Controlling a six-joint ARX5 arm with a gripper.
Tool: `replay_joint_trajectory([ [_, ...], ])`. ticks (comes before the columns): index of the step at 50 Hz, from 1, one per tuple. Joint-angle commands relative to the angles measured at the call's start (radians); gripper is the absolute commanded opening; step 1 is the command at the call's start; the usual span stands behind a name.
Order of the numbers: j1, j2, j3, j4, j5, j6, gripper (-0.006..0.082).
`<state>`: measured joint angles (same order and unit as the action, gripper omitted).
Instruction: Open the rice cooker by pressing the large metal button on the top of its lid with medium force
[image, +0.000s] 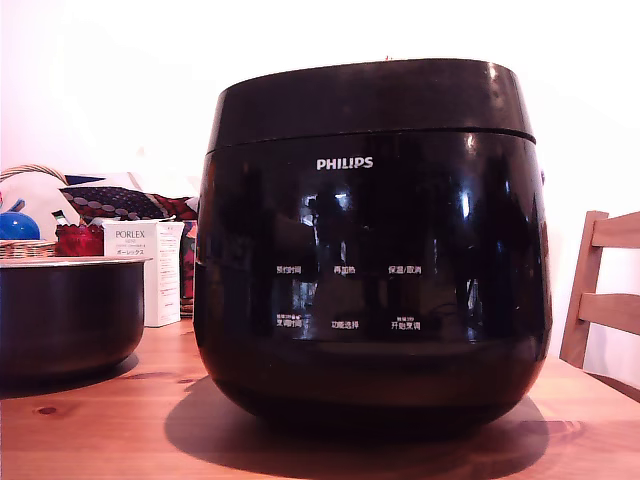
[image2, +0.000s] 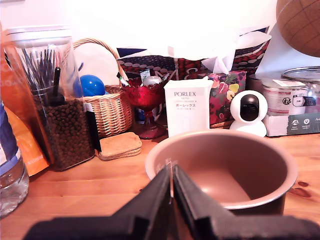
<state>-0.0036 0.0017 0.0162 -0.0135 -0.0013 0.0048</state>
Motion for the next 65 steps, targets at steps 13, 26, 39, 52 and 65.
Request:
replay_joint_trajectory([
  [13, 0.057, -0.014, -0.042, 0.055, 0.098, -0.044, -0.0019],
  [26, 0.056, -0.014, -0.029, 0.159, 0.167, -0.117, -0.0019],
  [39, 0.049, -0.014, 0.020, 0.178, 0.387, -0.312, -0.0019],
  [52, 0.013, 0.005, 0.120, 0.108, 0.645, -0.436, -0.0019],
  [65, -0.055, 0.123, 0.226, 0.090, 0.761, -0.450, -0.0019],
])
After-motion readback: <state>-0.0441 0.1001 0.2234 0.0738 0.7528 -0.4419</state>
